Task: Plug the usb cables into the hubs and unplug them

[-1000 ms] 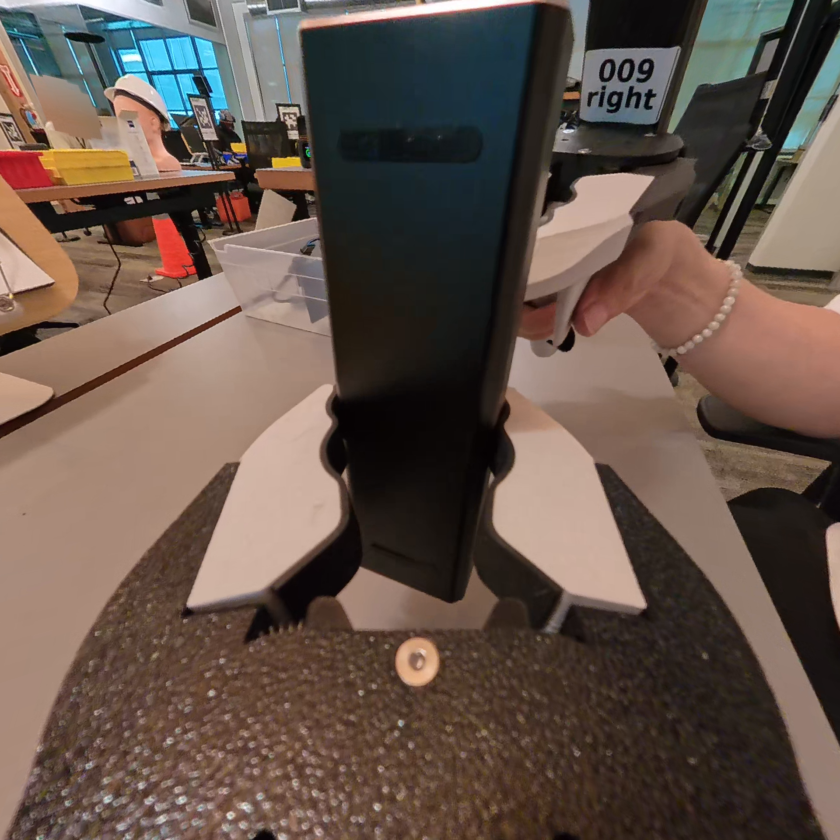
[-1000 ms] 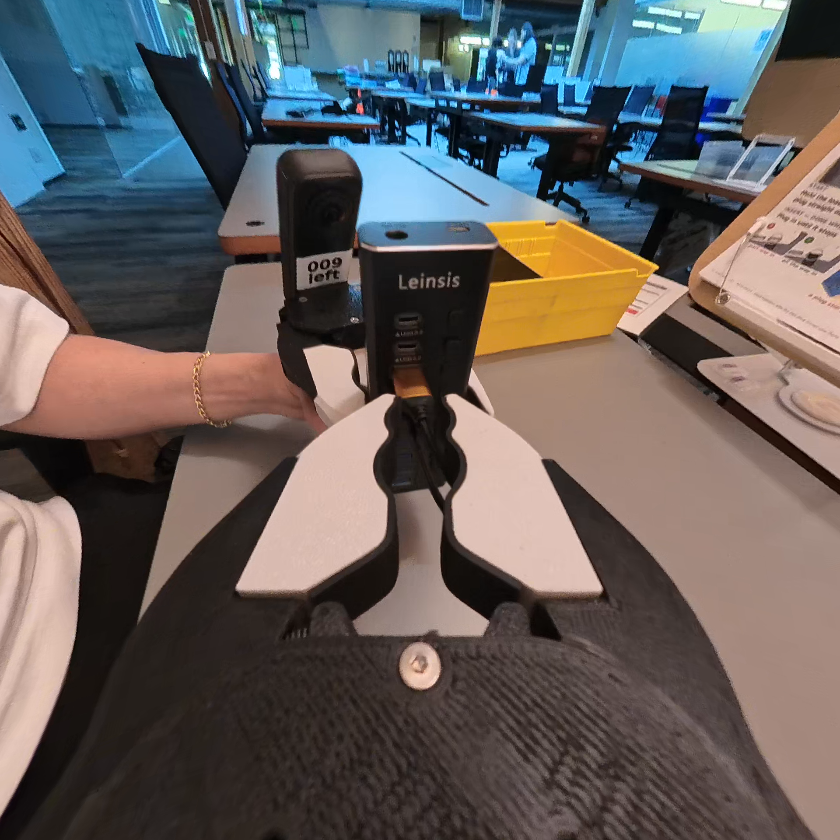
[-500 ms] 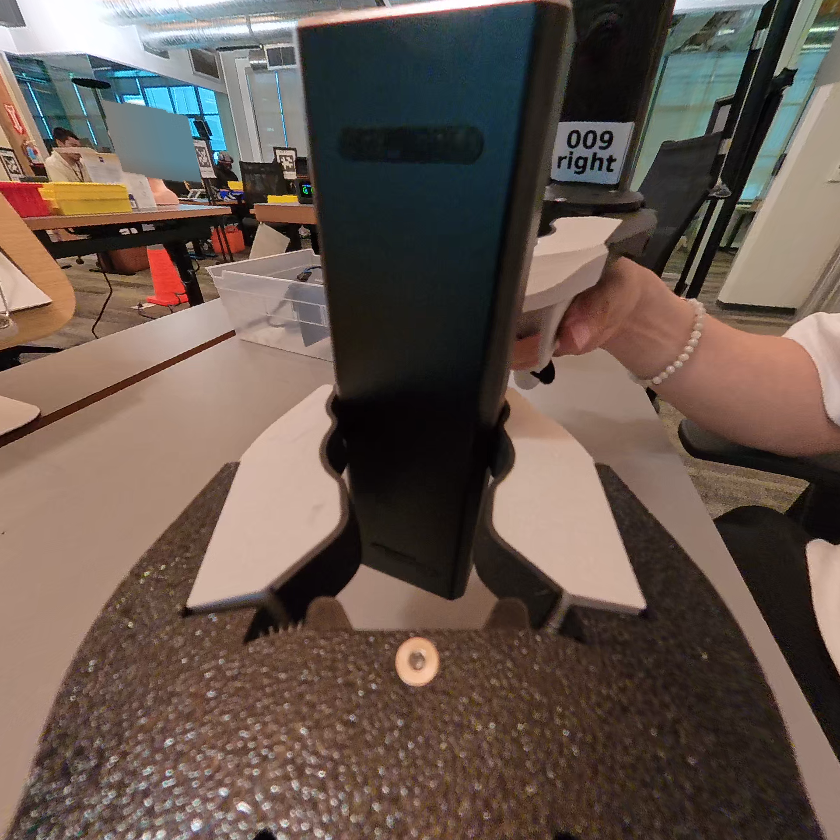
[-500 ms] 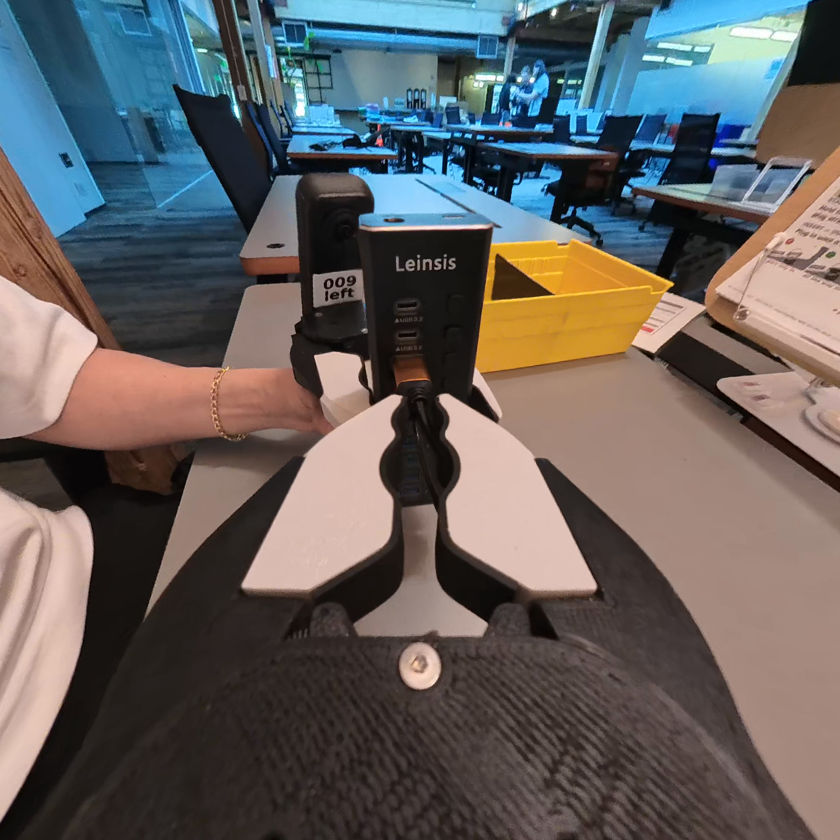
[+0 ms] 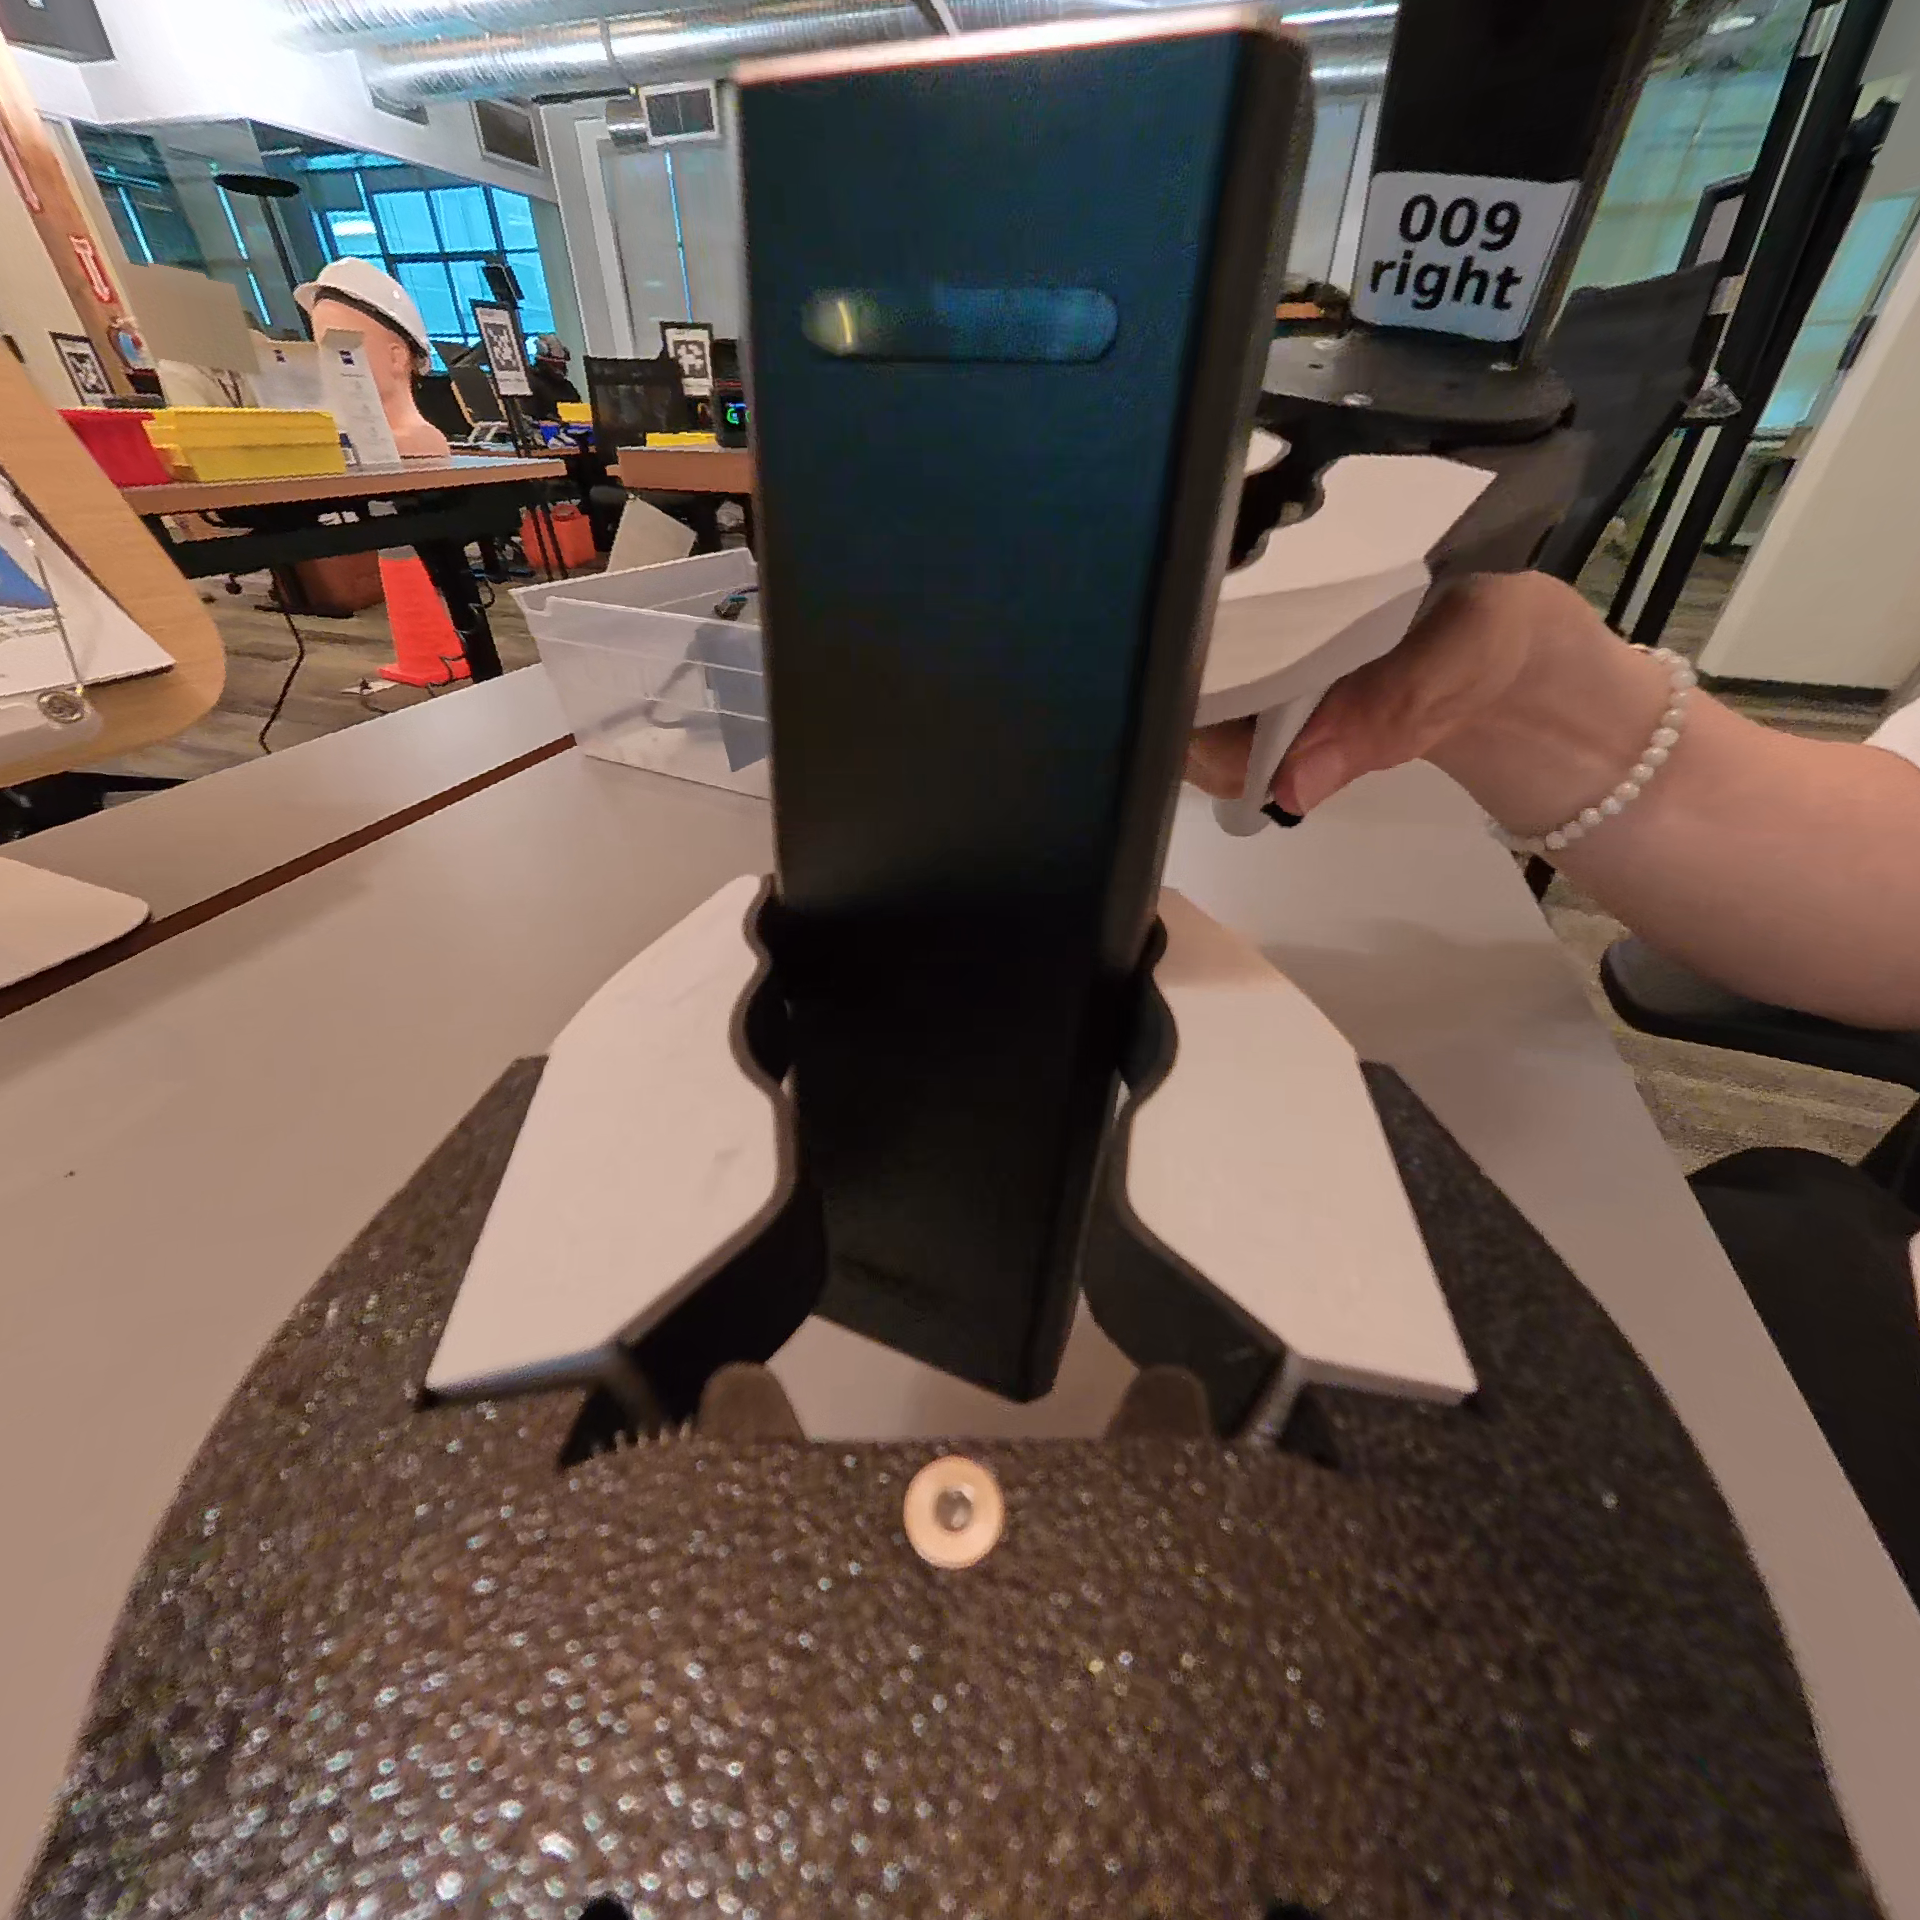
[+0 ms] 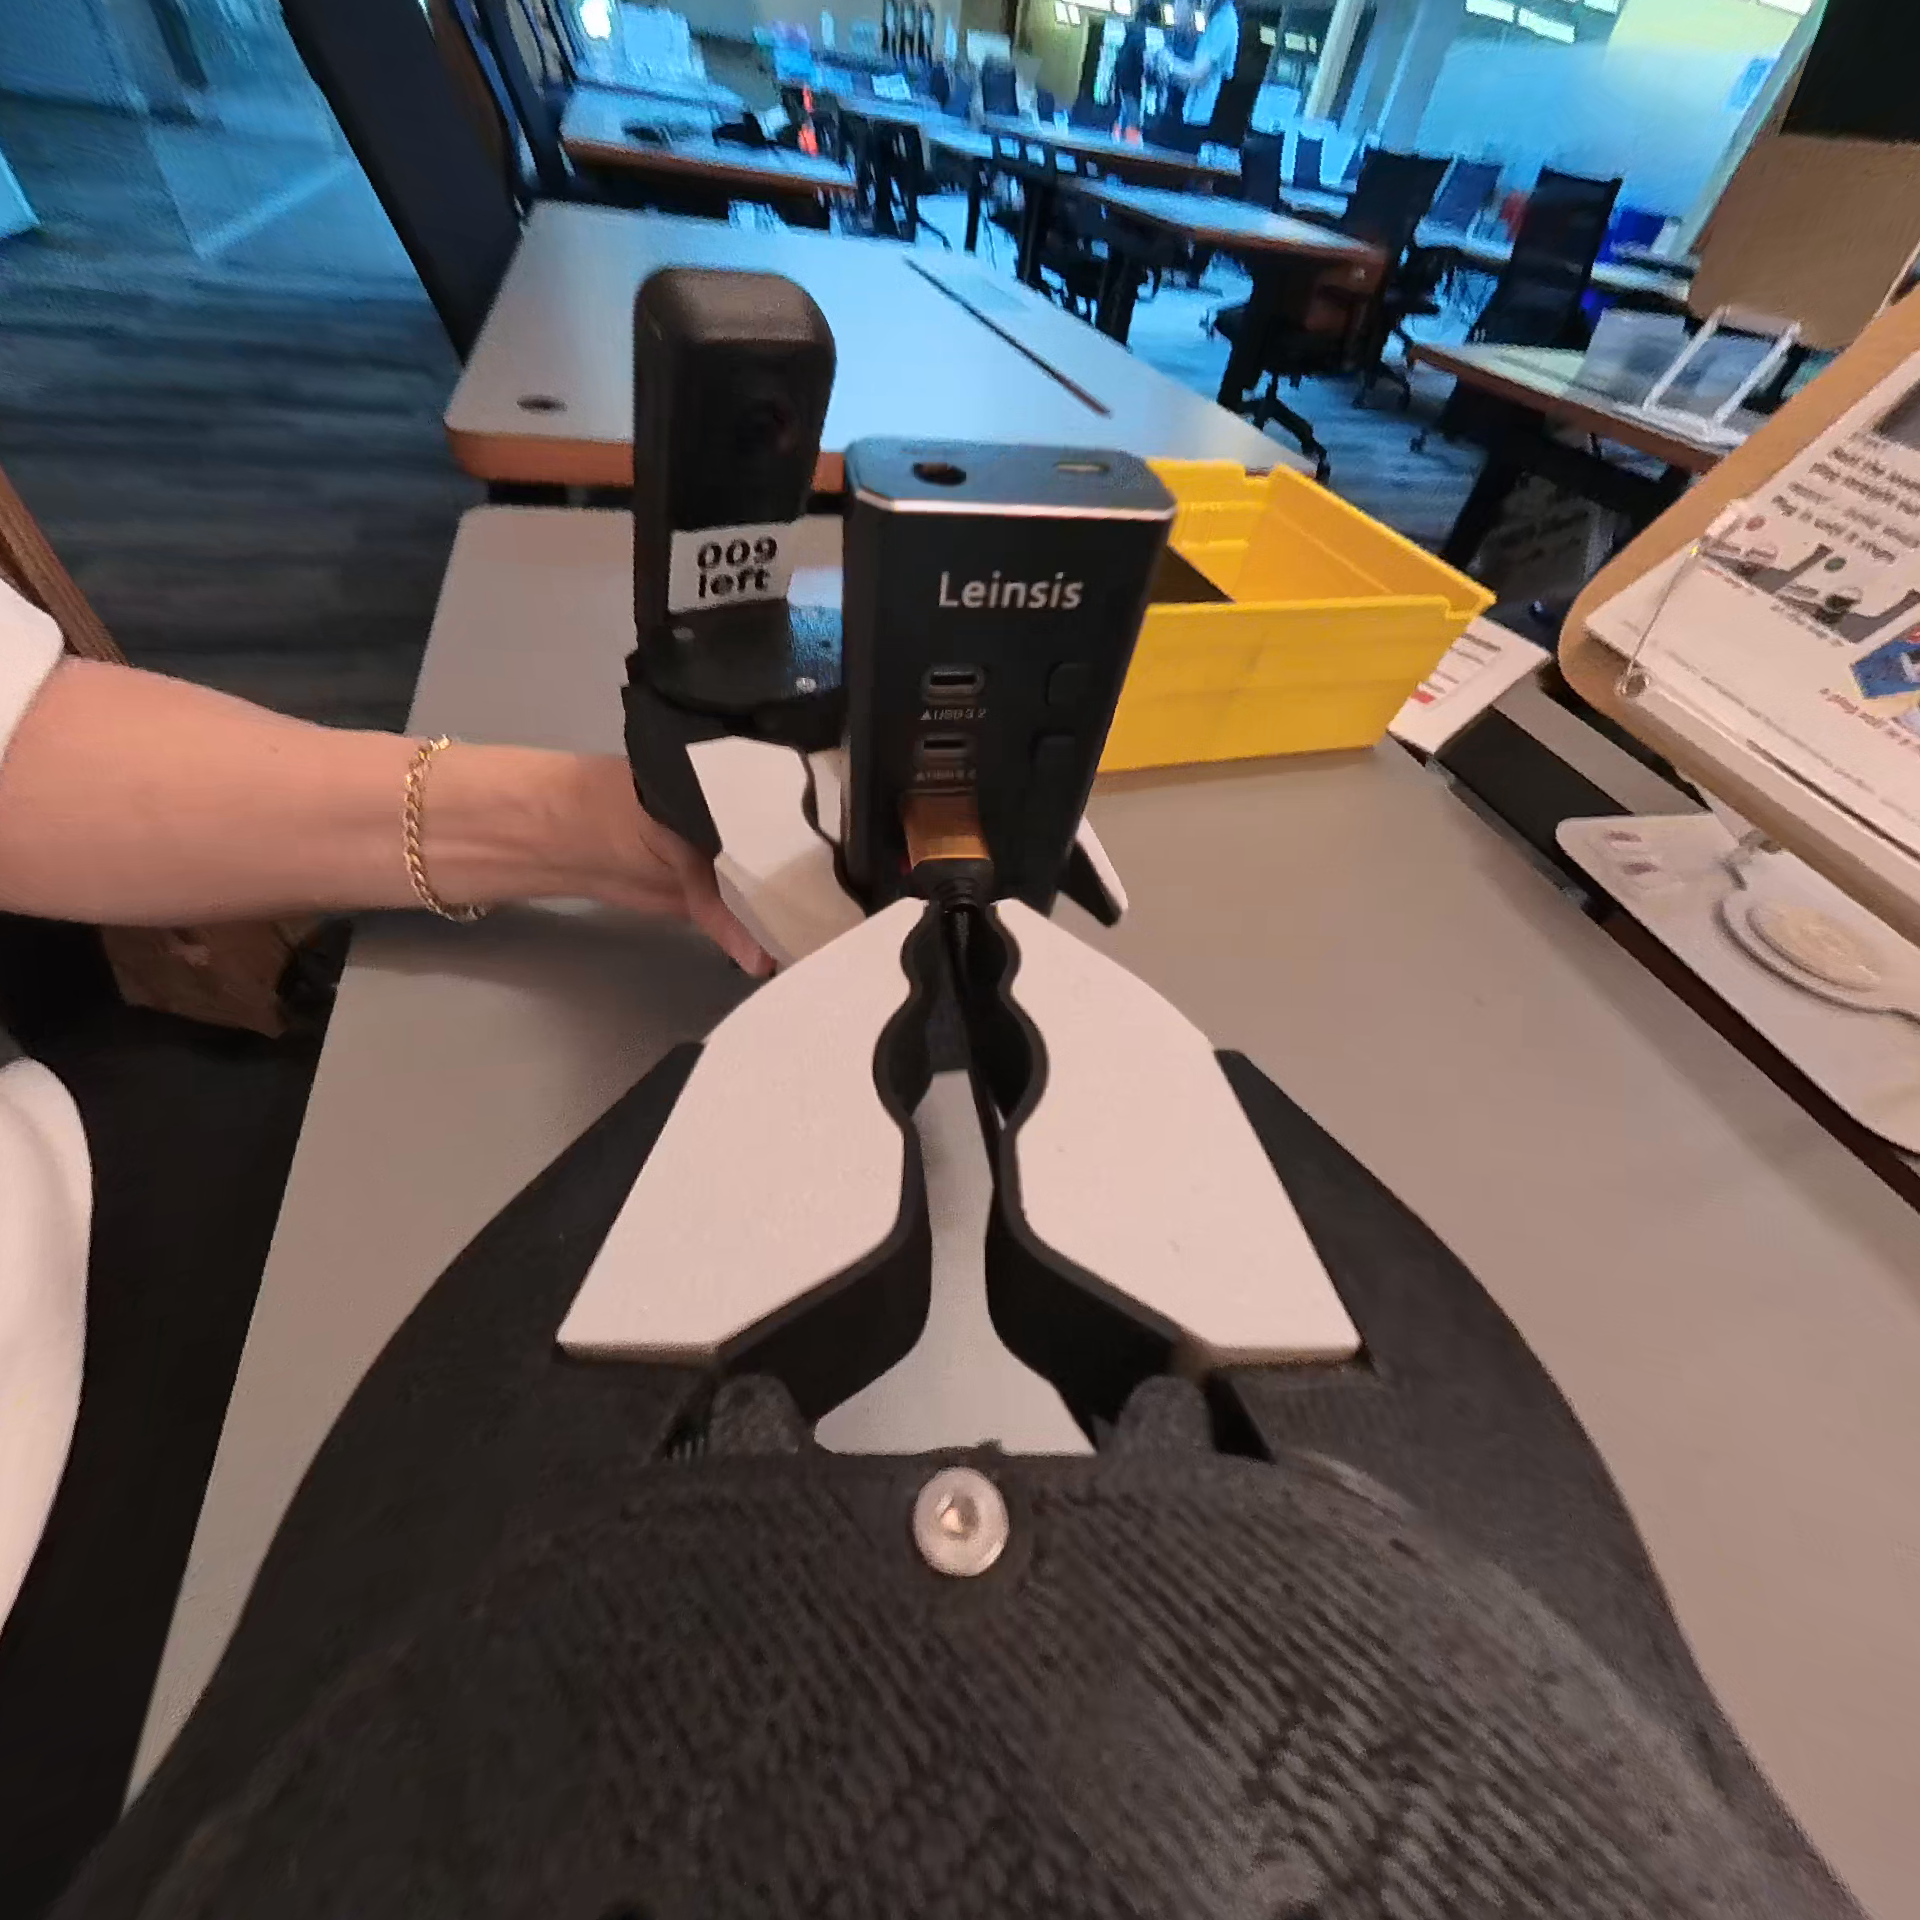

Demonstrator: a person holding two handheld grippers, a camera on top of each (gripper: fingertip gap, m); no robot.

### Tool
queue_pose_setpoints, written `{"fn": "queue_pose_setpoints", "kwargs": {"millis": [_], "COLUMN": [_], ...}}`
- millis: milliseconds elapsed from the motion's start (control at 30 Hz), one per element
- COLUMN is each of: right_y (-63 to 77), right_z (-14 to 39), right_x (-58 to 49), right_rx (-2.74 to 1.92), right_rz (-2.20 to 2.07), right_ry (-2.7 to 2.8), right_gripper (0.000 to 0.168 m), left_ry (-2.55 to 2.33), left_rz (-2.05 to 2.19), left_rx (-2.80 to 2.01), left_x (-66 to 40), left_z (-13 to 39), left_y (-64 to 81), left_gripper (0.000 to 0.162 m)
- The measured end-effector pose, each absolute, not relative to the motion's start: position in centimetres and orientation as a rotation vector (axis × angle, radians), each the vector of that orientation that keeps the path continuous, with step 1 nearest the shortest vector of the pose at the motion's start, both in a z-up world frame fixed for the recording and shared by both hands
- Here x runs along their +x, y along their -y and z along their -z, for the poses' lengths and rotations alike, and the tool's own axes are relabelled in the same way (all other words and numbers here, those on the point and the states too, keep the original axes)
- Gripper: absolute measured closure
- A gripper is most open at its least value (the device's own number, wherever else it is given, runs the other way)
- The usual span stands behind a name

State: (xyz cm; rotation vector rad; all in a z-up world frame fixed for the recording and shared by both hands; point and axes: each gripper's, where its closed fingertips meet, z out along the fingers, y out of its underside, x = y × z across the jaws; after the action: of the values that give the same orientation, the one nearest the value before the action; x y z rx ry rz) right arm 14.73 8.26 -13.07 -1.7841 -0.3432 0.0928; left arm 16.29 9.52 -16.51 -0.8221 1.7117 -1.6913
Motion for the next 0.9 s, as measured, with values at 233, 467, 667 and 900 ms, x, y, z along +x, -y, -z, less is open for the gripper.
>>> {"fn": "queue_pose_setpoints", "kwargs": {"millis": [233, 467, 667, 900], "right_y": [-8.0, -7.8, -7.3, -6.7], "right_z": [13.6, 12.2, 11.5, 10.1], "right_x": [14.6, 12.1, 10.8, 10.1], "right_rx": [-1.840, -1.754, -1.664, -1.544], "right_rz": [-0.083, -0.180, -0.334, -0.542], "right_ry": [0.374, 0.461, 0.489, 0.445], "right_gripper": [0.162, 0.162, 0.162, 0.162], "left_ry": [-1.741, -1.966, -1.914, -1.648], "left_rz": [1.694, 1.676, 1.977, 2.278], "left_rx": [-0.778, -0.672, -0.638, -0.447], "left_x": [15.8, 14.3, 13.4, 11.7], "left_z": [16.3, 17.0, 16.3, 13.0], "left_y": [-9.8, -7.6, -5.4, -5.0], "left_gripper": [0.101, 0.101, 0.097, 0.093]}}
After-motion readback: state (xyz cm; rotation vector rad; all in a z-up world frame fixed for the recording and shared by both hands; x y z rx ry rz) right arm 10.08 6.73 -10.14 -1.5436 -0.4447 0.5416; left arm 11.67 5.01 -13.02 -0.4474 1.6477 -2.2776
